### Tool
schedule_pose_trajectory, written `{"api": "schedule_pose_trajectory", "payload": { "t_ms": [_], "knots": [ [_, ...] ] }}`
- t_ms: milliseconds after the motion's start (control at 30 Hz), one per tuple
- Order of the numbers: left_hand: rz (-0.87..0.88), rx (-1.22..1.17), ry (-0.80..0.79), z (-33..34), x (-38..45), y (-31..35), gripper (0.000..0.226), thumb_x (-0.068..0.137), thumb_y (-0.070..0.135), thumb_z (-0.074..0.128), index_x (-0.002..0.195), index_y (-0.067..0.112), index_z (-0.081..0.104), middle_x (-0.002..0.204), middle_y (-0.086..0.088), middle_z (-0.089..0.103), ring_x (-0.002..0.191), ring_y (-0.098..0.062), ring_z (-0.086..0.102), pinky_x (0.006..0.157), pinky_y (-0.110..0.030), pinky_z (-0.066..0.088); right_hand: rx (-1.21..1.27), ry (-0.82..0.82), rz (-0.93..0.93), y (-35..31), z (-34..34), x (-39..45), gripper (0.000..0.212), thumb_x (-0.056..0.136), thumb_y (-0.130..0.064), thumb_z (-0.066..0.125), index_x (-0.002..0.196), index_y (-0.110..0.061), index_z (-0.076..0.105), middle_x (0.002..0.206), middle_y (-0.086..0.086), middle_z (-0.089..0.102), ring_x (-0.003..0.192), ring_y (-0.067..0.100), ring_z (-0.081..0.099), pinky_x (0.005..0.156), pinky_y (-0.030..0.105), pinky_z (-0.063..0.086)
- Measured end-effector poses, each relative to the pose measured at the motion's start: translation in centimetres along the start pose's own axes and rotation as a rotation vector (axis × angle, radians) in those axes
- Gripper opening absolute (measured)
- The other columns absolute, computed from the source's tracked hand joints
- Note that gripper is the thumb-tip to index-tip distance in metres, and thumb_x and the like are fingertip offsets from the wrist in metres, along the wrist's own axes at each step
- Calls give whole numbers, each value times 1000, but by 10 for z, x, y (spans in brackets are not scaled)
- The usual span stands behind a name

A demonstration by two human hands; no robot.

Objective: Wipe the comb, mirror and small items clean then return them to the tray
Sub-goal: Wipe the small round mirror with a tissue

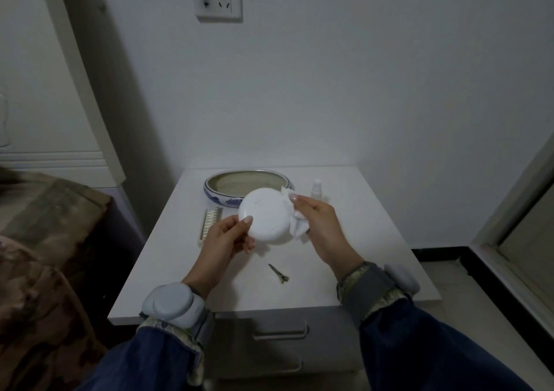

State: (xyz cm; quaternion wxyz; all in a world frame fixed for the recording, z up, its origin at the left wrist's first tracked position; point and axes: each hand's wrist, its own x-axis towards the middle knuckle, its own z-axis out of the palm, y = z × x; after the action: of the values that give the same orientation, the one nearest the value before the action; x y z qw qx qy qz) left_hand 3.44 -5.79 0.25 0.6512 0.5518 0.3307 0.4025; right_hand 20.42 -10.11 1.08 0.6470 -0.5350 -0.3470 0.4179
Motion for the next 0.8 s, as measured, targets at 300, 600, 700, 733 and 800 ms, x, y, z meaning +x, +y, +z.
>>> {"api": "schedule_pose_trajectory", "payload": {
  "t_ms": [300, 600, 700, 733, 800],
  "knots": [
    [29, -195, 127, 0, 5, 1, 19, 96, 11, 47, 103, -1, 59, 77, -6, 71, 62, -9, 67, 62, -15, 54, -66, -57, 9, 10, 15, -7, 12, 86, -15, 63, 95, -11, 69, 74, -3, 67, 67, 3, 61, 59, 9, 46],
    [-13, -101, 65, 3, 3, -1, 12, 93, 11, 52, 93, 4, 62, 62, -2, 68, 57, -8, 64, 55, -15, 52, 148, -83, 68, 8, 14, -5, 8, 83, -8, 64, 81, -9, 71, 74, 4, 69, 69, 15, 64, 70, 25, 54],
    [-31, -76, 54, 4, 3, 0, 12, 92, 12, 54, 90, 4, 63, 56, -1, 64, 52, -7, 60, 52, -14, 50, 170, -66, 76, 4, 13, -5, 6, 82, -6, 64, 81, -7, 70, 73, 4, 68, 67, 14, 63, 67, 23, 53],
    [-39, -57, 47, 3, 3, -1, 13, 91, 14, 55, 90, 4, 64, 55, -2, 64, 51, -7, 60, 53, -15, 50, 157, -53, 70, 3, 13, -6, 5, 82, -6, 64, 82, -7, 69, 73, 4, 68, 66, 13, 62, 66, 23, 52],
    [-53, -27, 39, 3, 2, -2, 15, 89, 17, 58, 89, 5, 66, 58, -4, 64, 51, -8, 58, 53, -15, 50, 117, -24, 45, 1, 11, -6, 5, 82, -6, 65, 83, -6, 69, 74, 6, 67, 66, 14, 62, 64, 23, 51]
  ]
}}
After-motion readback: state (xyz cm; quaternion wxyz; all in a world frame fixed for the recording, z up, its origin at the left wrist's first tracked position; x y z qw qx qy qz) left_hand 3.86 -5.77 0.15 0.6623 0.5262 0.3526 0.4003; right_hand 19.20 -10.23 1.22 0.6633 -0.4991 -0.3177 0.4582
